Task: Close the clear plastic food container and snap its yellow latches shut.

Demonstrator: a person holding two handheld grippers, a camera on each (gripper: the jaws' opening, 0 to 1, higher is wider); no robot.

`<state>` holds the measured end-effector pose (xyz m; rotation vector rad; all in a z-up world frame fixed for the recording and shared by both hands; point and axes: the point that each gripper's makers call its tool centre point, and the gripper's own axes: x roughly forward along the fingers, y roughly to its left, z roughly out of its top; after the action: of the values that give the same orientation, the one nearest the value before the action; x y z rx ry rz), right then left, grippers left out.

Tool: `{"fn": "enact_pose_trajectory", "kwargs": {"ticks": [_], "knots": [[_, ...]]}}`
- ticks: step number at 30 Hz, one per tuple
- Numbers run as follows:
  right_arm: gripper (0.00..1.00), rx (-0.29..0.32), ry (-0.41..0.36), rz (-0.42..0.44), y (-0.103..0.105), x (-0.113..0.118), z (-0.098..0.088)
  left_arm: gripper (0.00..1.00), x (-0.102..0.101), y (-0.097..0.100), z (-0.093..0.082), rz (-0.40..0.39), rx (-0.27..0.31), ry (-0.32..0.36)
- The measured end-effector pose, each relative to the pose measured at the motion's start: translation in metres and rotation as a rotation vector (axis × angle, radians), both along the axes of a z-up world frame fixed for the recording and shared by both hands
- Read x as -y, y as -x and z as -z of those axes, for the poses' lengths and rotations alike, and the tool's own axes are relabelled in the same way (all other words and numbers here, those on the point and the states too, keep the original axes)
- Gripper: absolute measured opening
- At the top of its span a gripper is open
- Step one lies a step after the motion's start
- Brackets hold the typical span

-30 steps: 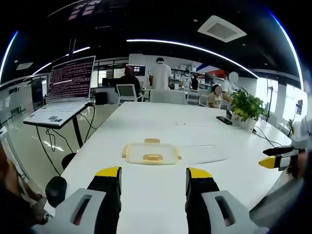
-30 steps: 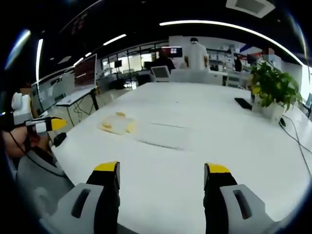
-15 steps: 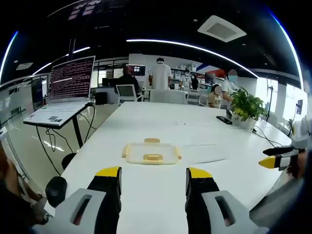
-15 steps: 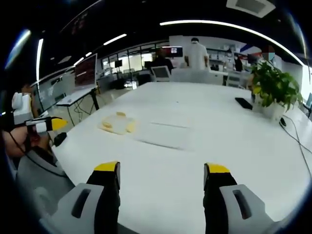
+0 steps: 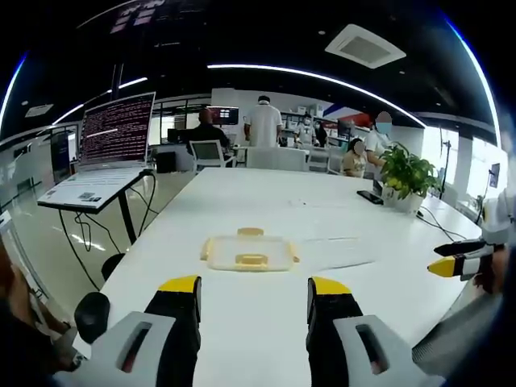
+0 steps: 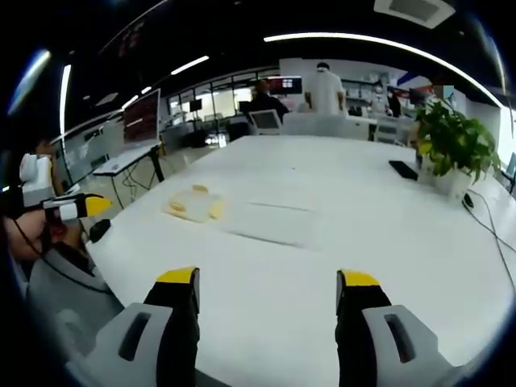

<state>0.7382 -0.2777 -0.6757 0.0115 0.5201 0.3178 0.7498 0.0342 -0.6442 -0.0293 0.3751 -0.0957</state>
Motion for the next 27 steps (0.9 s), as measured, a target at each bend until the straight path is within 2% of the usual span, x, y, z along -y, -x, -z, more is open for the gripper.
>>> {"fn": "enact_pose_trajectory", "kwargs": {"ticks": [27], "knots": [[0.64, -0.007, 0.006, -0.008, 0.0015, -0.0005, 0.0017, 0.47, 0.0012, 0.0002, 0.0003, 0.005, -0.003, -0.004]]}}
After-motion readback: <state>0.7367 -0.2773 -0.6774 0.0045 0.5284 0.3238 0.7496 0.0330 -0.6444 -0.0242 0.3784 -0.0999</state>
